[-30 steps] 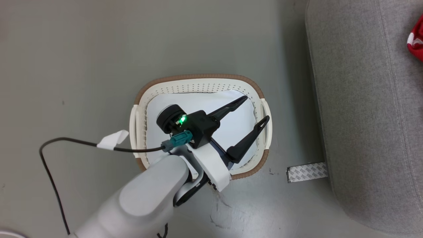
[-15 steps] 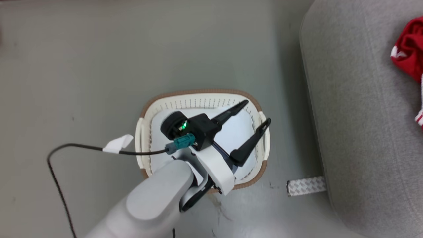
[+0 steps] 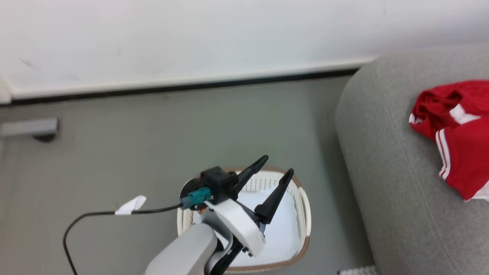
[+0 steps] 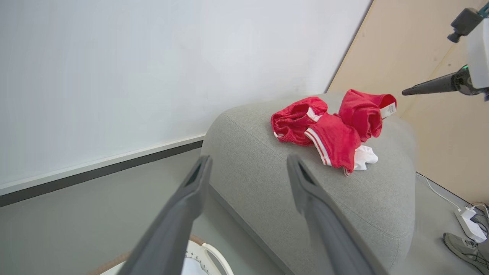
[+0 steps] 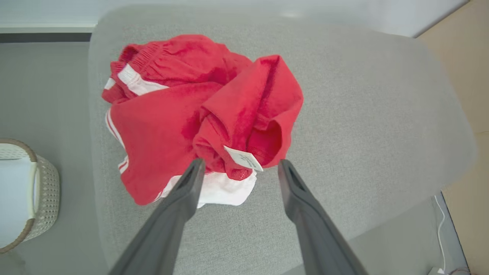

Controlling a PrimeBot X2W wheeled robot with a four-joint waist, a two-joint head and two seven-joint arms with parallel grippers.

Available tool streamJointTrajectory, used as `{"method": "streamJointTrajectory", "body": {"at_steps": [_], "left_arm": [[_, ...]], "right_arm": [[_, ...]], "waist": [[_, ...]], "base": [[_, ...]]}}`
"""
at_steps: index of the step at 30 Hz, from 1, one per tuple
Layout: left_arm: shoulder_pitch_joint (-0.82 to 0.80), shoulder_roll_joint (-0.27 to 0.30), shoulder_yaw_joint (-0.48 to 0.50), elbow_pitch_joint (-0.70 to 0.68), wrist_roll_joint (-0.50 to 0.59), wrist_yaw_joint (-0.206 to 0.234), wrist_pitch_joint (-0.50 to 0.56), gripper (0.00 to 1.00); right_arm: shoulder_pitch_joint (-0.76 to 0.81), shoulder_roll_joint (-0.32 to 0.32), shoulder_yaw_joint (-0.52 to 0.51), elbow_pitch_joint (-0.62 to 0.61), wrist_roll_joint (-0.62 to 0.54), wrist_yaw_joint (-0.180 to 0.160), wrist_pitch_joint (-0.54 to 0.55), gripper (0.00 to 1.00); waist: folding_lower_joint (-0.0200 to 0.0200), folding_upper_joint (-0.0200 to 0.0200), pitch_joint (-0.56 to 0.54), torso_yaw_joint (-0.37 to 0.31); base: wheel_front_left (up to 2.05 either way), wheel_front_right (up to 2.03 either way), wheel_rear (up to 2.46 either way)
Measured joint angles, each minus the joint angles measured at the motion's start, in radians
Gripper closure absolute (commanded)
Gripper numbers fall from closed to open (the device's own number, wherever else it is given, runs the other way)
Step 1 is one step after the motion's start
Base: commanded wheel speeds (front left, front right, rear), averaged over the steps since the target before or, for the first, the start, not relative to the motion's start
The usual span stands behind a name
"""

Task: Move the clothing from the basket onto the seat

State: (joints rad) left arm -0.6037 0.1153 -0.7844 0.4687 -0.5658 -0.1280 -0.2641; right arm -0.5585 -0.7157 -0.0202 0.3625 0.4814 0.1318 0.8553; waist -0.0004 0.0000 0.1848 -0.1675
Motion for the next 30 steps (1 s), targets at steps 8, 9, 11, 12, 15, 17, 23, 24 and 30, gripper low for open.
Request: {"method": "streamJointTrajectory", "body": {"at_steps": [8,9,11,12,15,17,23,24,30], "left_arm": [[0.105,-0.004,0.163,-0.006,-0.004,0.027,0.0,0.0],[0.105,-0.004,0.163,-0.006,-0.004,0.027,0.0,0.0],[0.122,0.009,0.225,-0.019,0.004,0.042,0.0,0.0],[0.136,0.016,0.254,-0.022,0.005,0.049,0.0,0.0],[0.178,0.044,0.335,-0.033,0.02,0.065,0.0,0.0],[0.201,0.056,0.393,-0.049,0.039,0.07,0.0,0.0],[0.286,0.051,0.532,-0.123,0.119,0.067,0.0,0.0],[0.302,0.042,0.556,-0.136,0.13,0.064,0.0,0.0],[0.391,-0.014,0.672,-0.163,0.206,0.038,0.0,0.0]], "right_arm": [[0.074,-0.006,0.057,-0.116,0.104,0.0,-0.254,0.0],[0.074,-0.006,0.057,-0.116,0.104,0.0,-0.254,0.0],[0.1,0.008,0.071,-0.131,0.105,0.0,-0.353,0.0],[0.115,0.022,0.075,-0.135,0.1,0.0,-0.407,0.0],[0.156,0.072,0.084,-0.136,0.095,0.0,-0.536,0.0],[0.19,0.112,0.095,-0.141,0.087,0.0,-0.606,0.0],[0.287,0.238,0.101,-0.165,-0.046,0.0,-0.848,0.0],[0.312,0.27,0.101,-0.164,-0.07,0.0,-0.889,0.0],[0.426,0.4,0.116,-0.13,-0.134,0.0,-1.075,0.0]], "waist": [[-0.0002,0.0,-0.173,0.025],[-0.0002,0.0,-0.173,0.025],[-0.0002,0.0001,-0.199,0.038],[-0.0001,0.0001,-0.209,0.045],[0.0,0.0,-0.227,0.067],[0.0,0.0,-0.235,0.077],[0.0002,0.0,-0.227,0.087],[0.0002,0.0,-0.225,0.088],[0.0003,0.0,-0.218,0.09]], "base": [[0.0,0.0,0.0],[0.0,0.0,0.0],[0.0,0.0,0.0],[0.0,0.0,0.0],[0.0,0.0,0.0],[0.0,0.0,0.0],[0.0,0.0,0.0],[0.0,0.0,0.0],[0.0,0.0,0.0]]}}
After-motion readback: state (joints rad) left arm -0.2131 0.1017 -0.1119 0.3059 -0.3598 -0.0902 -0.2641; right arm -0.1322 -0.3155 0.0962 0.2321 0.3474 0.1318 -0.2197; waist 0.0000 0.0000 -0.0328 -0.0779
